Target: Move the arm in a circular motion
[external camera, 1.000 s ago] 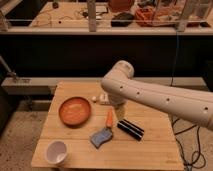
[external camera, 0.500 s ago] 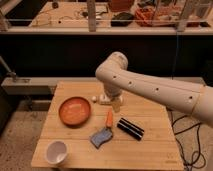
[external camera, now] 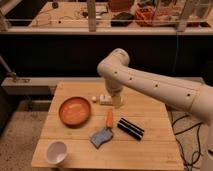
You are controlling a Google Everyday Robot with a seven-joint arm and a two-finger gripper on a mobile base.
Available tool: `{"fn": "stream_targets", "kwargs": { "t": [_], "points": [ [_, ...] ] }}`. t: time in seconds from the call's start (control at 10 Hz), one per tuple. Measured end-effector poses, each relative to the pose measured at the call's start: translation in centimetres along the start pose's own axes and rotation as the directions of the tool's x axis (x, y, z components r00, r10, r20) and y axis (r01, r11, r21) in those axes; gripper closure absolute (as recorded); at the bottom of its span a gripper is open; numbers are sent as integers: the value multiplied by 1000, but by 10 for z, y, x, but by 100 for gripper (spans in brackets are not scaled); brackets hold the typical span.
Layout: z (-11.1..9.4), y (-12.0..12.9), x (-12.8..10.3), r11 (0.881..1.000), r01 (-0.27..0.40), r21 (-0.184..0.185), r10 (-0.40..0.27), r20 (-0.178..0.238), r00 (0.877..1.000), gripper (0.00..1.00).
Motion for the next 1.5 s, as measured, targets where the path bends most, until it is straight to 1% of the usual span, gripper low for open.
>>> {"fn": "stream_targets", "kwargs": {
  "t": [0.1,0.4,0.5,0.7,0.8,0.9,1.1,1.3,1.4,1.5],
  "points": [
    [1,-2,11,1000,-12,3,12,1,1000,20],
    [5,-10,23,999,-49,5,49,15,999,20],
    [6,-11,31,998,-64,5,64,19,998,20],
    [12,-10,67,995,-101,3,101,30,994,20],
    [14,-10,80,993,-115,3,115,32,993,20],
    [17,-12,91,991,-132,1,132,41,990,20],
    [21,-15,100,988,-152,2,152,50,987,20],
    [26,-7,123,984,-178,5,178,51,983,20],
    [27,-1,134,981,-193,4,192,56,980,20],
    [28,6,149,977,-212,4,212,57,976,20]
  ]
}}
